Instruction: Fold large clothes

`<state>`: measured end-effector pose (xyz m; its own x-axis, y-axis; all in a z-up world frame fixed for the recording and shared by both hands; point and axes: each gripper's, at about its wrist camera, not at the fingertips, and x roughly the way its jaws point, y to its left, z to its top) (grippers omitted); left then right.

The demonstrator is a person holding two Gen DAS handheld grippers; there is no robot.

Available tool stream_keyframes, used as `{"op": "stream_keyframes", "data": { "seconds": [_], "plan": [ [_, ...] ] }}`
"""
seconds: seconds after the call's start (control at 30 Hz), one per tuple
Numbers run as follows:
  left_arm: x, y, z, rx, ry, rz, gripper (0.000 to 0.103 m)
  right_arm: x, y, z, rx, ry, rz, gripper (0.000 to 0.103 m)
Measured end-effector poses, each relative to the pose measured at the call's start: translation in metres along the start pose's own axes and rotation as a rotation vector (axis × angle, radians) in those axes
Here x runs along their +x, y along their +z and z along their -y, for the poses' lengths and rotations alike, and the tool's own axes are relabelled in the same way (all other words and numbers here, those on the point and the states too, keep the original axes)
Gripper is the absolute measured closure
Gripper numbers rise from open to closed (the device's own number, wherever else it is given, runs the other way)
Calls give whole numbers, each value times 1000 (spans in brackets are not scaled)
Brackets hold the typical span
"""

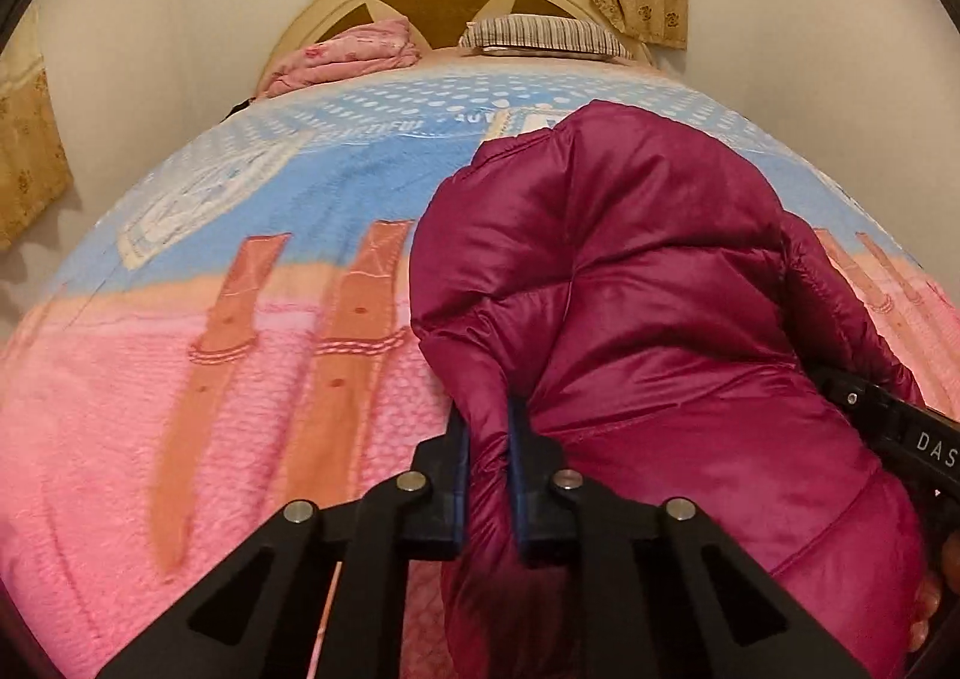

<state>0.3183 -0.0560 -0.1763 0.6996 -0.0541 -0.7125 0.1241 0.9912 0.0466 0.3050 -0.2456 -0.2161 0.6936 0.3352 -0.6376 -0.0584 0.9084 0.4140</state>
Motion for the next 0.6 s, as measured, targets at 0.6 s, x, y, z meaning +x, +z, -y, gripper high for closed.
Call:
{"op": "stream_keyframes", "data": {
  "seconds": [0.6],
  "plan": [
    [-99, -12, -81, -55, 146, 119, 95, -23, -5, -100, -117, 142, 54, 83]
  ]
}}
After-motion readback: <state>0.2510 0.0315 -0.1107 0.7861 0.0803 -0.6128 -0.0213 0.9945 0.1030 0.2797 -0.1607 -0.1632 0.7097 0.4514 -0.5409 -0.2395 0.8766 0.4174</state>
